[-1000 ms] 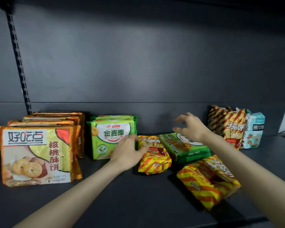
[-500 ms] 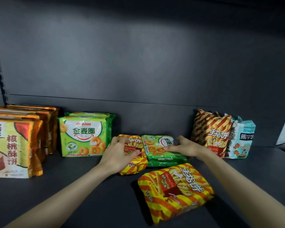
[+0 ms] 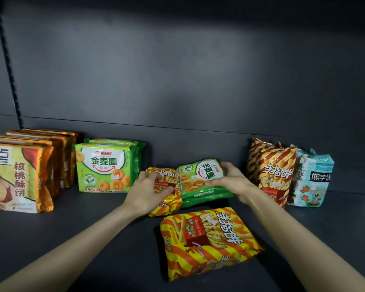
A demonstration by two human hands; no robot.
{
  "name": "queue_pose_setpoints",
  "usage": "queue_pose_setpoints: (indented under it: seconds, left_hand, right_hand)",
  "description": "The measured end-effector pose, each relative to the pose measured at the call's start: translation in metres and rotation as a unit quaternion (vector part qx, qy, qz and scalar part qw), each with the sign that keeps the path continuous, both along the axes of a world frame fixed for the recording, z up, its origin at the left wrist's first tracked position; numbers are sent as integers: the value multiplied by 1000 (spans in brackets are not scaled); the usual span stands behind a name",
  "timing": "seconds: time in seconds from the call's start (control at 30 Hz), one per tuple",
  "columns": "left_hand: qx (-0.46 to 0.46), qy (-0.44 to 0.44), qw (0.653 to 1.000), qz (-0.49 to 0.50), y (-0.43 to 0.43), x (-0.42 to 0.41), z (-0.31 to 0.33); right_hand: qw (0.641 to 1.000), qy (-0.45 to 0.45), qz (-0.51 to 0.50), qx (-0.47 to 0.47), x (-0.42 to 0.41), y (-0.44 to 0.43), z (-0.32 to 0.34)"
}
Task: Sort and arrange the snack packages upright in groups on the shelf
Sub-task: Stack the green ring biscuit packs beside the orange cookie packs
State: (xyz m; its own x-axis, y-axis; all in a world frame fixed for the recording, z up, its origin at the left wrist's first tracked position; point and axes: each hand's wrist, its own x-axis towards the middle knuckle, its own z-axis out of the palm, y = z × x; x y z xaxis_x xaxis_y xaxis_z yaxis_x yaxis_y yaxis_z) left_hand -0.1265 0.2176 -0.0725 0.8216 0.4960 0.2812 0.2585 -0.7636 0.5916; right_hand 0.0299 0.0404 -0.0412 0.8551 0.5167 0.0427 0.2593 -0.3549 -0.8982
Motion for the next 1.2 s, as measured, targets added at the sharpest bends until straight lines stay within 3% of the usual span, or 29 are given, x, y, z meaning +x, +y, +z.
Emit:
queue_pose_setpoints:
  seconds: [0.27,0.47,0.63,0.73,0.97,1.2]
  left_hand:
    - [-29,-15,998,-58,-10,10,9]
    - [-163,-98,973,-127,-10,17,43]
    - [-338,-175,905,-192,-12,-2,63]
    - [-315,-243,905,-152,-3,-26,58]
    - [-252,-263,928,-74,47,-92,35]
    - [-134,-185,973,7,103,-131,12]
  right_hand:
    - [968,-239,-52,48,-14,-17,43]
    - [955,-226,13,189,-38,-43,79]
    - [947,-196,83,241,-58,-33,93]
    - [950,-178,95,239,-64,-11,89]
    - [948,-257,122,145,-95,58,75]
    - [946,-291,136,48,-126,118,61]
